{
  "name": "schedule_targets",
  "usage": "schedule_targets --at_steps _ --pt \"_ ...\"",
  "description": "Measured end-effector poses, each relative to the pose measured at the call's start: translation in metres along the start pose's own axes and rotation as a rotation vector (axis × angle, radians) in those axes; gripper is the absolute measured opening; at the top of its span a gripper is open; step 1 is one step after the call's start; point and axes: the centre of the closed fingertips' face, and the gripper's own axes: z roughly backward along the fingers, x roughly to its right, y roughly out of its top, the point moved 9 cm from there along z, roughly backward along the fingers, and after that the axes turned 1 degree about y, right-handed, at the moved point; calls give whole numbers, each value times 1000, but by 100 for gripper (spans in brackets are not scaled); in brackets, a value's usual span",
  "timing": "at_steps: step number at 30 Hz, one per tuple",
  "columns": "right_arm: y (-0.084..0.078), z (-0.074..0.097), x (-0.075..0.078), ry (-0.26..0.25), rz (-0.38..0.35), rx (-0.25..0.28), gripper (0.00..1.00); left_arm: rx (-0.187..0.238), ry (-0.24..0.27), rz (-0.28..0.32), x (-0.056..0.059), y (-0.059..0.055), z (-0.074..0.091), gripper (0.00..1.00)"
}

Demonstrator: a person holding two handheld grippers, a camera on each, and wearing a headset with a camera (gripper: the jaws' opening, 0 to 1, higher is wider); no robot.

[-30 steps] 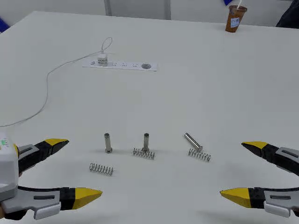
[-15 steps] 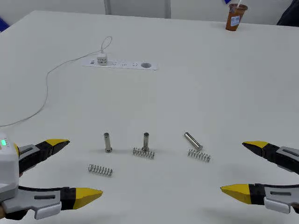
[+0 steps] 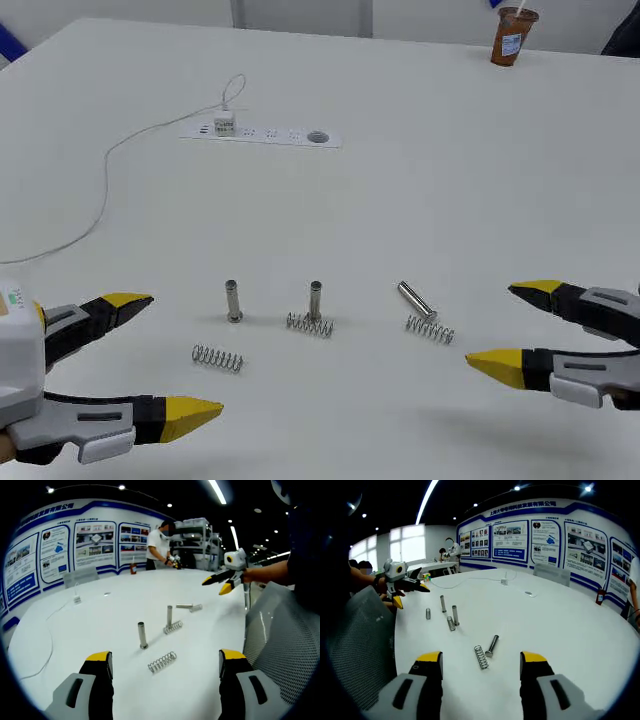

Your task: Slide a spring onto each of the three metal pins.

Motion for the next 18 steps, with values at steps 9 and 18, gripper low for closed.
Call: schedule_targets --at_steps 9,18 --pt "22 -28 10 -6 21 -54 52 5 2 -3 2 1 0 89" --pt "37 -49 22 -61 14 -135 45 7 4 -1 2 1 0 89"
